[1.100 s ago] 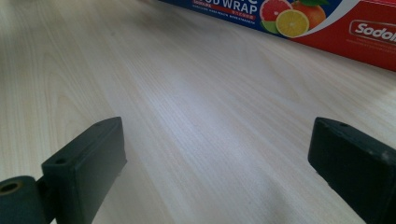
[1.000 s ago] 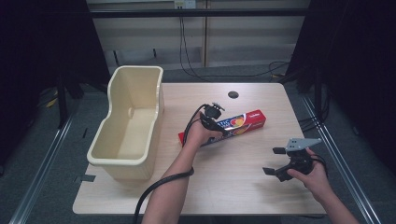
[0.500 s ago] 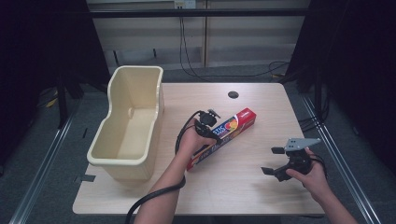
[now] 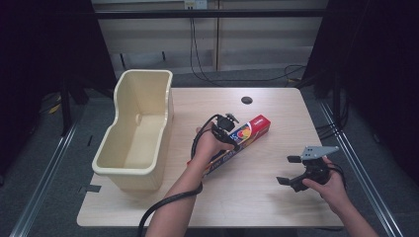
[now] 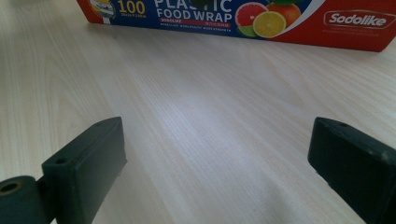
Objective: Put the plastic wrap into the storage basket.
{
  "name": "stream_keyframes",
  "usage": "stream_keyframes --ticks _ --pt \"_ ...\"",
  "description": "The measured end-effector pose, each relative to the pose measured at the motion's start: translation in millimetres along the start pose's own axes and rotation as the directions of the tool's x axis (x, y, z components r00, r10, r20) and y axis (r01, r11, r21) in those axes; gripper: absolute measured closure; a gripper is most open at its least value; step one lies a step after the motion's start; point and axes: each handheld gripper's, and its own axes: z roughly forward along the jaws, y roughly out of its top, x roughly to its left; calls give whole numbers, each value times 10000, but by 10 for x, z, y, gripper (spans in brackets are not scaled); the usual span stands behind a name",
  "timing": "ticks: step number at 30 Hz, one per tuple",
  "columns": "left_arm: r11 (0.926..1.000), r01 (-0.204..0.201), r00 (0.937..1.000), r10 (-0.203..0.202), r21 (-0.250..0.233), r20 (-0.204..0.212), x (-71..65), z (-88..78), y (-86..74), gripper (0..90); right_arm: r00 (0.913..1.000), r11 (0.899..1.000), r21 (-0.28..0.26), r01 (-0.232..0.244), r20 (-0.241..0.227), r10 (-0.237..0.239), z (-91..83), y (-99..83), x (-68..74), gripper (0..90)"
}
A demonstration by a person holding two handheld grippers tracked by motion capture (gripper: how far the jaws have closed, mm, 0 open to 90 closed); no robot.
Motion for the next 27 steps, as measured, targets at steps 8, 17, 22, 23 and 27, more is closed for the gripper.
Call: stream_keyframes --ticks 8,17,22,23,27 --pt "9983 51 10000 -47 573 -69 -7 107 117 372 9999 10000 -23 -31 139 32 -13 0 -4 39" --pt "9876 697 9975 -700 1406 -24 -11 -2 134 405 9999 10000 -70 55 103 -54 -13 7 1 38" --pt "9775 1215 9925 -1215 1723 -106 -31 -196 161 407 10000 9999 -76 70 71 -69 -4 9 3 38" --pt "9742 1357 9907 -1352 1802 -153 -45 -298 187 408 9999 9999 -74 108 61 -107 -3 9 2 37" --pt "9687 1469 9890 -1468 2002 -155 -56 -449 236 408 9999 9999 -69 89 57 -89 -2 10 5 34"
